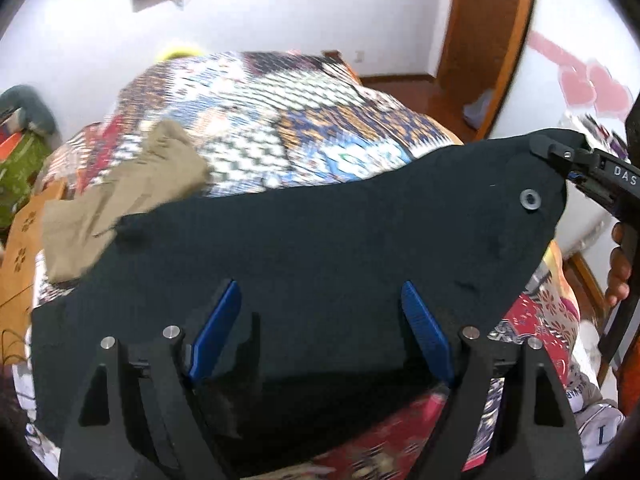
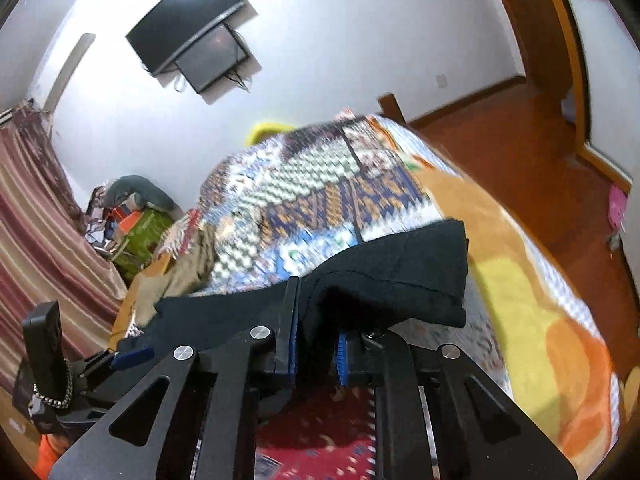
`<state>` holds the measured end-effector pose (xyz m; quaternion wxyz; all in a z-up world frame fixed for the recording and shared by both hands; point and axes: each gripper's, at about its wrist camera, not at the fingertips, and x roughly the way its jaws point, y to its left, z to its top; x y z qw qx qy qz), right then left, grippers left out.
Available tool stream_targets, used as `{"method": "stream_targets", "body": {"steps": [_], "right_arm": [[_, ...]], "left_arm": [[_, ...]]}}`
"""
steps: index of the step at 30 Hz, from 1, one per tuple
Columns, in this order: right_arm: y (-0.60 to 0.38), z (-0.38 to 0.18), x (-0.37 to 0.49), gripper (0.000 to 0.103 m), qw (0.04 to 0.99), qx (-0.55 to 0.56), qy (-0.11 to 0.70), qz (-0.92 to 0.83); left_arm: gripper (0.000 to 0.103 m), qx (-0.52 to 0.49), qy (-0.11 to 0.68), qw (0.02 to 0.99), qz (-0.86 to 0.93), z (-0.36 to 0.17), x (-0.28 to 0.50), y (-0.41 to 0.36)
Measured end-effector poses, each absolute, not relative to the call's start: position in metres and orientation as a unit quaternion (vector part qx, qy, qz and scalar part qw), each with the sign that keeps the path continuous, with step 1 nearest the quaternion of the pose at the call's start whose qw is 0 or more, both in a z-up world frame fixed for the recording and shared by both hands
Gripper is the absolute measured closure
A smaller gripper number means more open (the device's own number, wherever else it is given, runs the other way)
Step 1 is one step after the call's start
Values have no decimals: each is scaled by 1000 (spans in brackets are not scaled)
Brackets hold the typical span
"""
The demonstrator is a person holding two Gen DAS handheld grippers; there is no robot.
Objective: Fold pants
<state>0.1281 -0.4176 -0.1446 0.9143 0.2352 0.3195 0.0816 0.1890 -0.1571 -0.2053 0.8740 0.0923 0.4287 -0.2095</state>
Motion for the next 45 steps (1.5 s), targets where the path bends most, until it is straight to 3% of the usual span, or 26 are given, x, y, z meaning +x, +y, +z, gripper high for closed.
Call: {"method": "stream_targets", "body": {"steps": [20,25,36,42,44,45], "right_arm": [[-260,-61,165,91,931,100,255,240],[-202,-79,172,91,911,55,285,293],[-133,-183,165,90,813,-50,448,370],[-131,-183,157,77,797,-63,468,378],[-136,-173,155,63,797,-55,463,383],[-137,-170,153,61,800,-55,457,385]], "left_arm": [[20,-14,395,916,-71,-191,162,26],[20,-37,392,918,-48,-193,152,55],[20,-55,394,917,-28,-195,146,72],[20,-44,387,921,-32,-187,149,65],[20,-39,385,922,-36,-183,151,60],[20,-35,383,922,-39,-181,153,57]]}}
